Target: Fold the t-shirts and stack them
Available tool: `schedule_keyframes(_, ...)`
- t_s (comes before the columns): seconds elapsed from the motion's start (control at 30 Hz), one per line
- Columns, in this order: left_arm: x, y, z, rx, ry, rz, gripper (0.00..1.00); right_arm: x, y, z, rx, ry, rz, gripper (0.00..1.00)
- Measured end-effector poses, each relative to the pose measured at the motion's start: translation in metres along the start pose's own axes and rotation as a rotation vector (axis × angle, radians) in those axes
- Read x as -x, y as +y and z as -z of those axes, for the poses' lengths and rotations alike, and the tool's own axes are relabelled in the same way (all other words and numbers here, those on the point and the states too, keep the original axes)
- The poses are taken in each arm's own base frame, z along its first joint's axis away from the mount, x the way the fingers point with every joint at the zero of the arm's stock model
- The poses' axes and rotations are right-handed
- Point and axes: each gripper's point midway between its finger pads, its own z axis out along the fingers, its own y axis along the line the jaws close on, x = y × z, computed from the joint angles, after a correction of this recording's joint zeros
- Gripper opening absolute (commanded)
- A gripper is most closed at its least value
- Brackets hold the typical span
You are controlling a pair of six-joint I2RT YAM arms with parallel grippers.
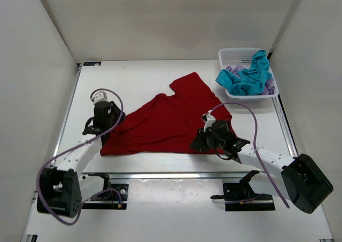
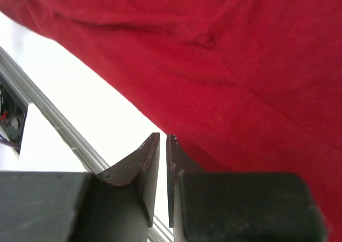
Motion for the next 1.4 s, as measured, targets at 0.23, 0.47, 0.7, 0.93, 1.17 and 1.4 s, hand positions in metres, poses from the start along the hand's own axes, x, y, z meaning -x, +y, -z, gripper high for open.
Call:
schedule_keyframes(0.23,-0.013,0.003,-0.047,0.068,0.103,-0.042,0.33,-0.004,0.002,-0.001,0.005,0.015,0.006,0.09)
schedule_keyframes(0.47,-0.034,0.023,-0.062,0.130,0.167,-0.051,0.41,-0.004,0.001,-0.001,0.000,0.013,0.001,0.09)
schedule_keyframes(0.7,-0.035,0.022,-0.070,0.134,0.178,-0.057,0.43,-0.005,0.003,-0.001,0.006,0.018,0.005,0.09)
schedule_keyframes(0.93,-0.030,0.018,-0.077,0.131,0.175,-0.063,0.29,-0.006,0.004,-0.001,0.009,0.021,0.005,0.09)
schedule_keyframes(1.17,-0.030,0.017,-0.077,0.128,0.175,-0.068,0.17,-0.004,0.002,-0.001,0.006,0.016,0.001,0.09)
schedule_keyframes(1.4,-0.030,0.017,-0.077,0.127,0.175,-0.067,0.02,0.002,-0.001,0.002,-0.001,-0.005,-0.004,0.10)
